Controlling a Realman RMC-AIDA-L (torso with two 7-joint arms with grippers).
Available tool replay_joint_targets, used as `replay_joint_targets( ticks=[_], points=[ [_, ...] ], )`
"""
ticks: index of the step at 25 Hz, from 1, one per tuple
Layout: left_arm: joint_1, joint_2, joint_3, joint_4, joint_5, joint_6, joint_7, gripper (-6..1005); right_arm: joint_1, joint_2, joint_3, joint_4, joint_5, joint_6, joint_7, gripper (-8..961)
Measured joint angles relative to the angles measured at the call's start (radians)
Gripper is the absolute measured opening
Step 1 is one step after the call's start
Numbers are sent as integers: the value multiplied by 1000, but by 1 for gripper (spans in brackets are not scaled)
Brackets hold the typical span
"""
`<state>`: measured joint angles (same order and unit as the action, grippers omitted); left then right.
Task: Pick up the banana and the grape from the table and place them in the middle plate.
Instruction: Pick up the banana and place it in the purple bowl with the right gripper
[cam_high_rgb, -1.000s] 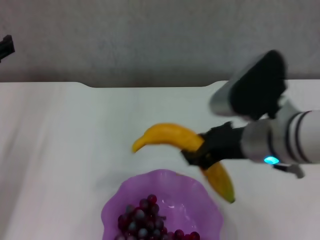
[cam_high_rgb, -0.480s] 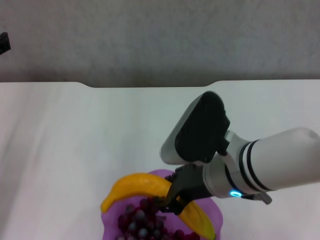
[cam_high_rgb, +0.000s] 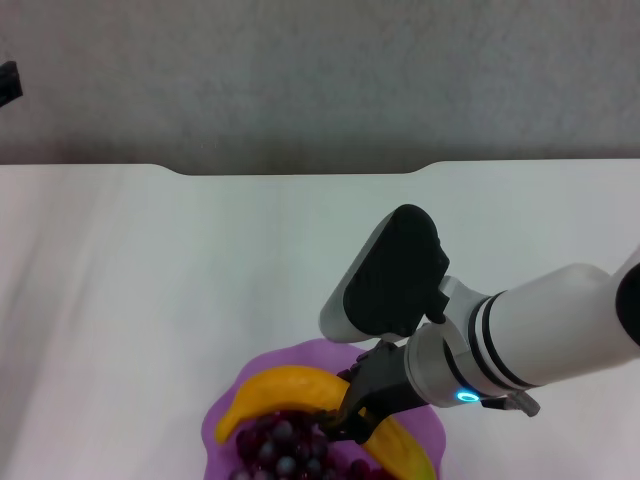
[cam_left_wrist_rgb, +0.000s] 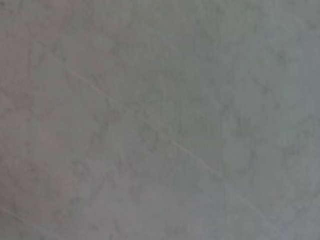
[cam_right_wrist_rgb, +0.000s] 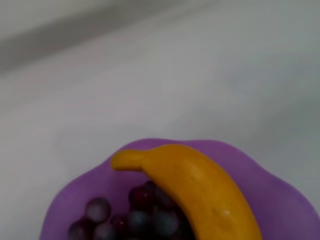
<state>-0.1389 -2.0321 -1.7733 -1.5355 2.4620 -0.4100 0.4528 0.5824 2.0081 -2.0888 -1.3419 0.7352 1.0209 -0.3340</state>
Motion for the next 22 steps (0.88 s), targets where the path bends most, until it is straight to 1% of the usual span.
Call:
replay_joint_targets(
  ticks=[7,22],
  points=[
    [-4,-2,2,5,22,-5,-8,851,20,-2,1,27,1,2,-1,650],
    [-4,-2,2,6,32,-12,-10,850,15,0,12,23,3,-9,7,686]
  ],
)
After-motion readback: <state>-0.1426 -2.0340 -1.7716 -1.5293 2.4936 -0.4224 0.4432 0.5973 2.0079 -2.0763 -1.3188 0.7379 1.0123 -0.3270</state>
